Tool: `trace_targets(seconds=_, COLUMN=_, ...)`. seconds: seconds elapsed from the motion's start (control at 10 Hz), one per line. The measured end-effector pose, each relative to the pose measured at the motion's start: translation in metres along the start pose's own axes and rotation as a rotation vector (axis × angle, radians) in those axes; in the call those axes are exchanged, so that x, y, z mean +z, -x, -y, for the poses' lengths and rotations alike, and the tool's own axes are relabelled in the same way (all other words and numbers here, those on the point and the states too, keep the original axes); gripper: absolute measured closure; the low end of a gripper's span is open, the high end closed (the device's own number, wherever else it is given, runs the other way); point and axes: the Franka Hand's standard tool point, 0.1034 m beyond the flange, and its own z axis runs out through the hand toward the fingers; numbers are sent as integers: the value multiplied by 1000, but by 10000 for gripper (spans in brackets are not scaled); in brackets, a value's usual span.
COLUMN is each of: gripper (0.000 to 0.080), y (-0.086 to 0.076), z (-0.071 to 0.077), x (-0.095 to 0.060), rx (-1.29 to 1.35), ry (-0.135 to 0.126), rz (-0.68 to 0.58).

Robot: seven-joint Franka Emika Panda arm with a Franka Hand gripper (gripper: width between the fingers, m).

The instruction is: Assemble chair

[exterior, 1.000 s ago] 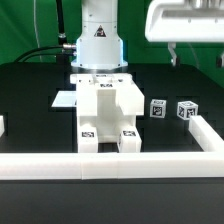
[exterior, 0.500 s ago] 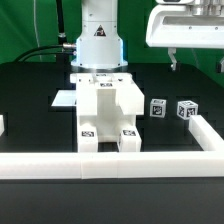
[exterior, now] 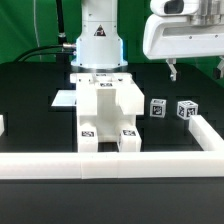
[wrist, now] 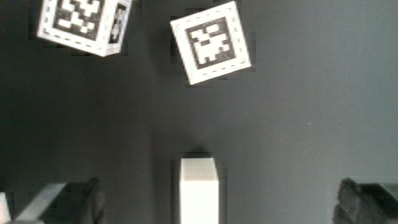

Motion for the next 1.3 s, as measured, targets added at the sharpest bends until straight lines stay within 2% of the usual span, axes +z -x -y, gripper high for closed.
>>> trace_targets(seconds=0.1, gripper=151, y=0, z=0, x=2, rx=-1, ry=1, rz=2)
trace_targets(seconds=0.2, gripper=151, y=-1, z=-2, x=11, rx=-72, ry=7, rz=-39)
trace_targets(seconds=0.4, gripper=151, y=8, z=2, x=34, rx=-89, ry=19, rz=-63)
trace_targets(seconds=0.8, gripper=151, y=6, z=1, x=33, rx=-86, ry=19, rz=-64)
trace_targets(seconds=1.1, gripper=151, y=22, z=15, x=52, rx=-72, ry=23, rz=-70)
trace_targets(seconds=1.3, gripper=151, y=24, z=13, x=59, rx=-73, ry=29, rz=-65)
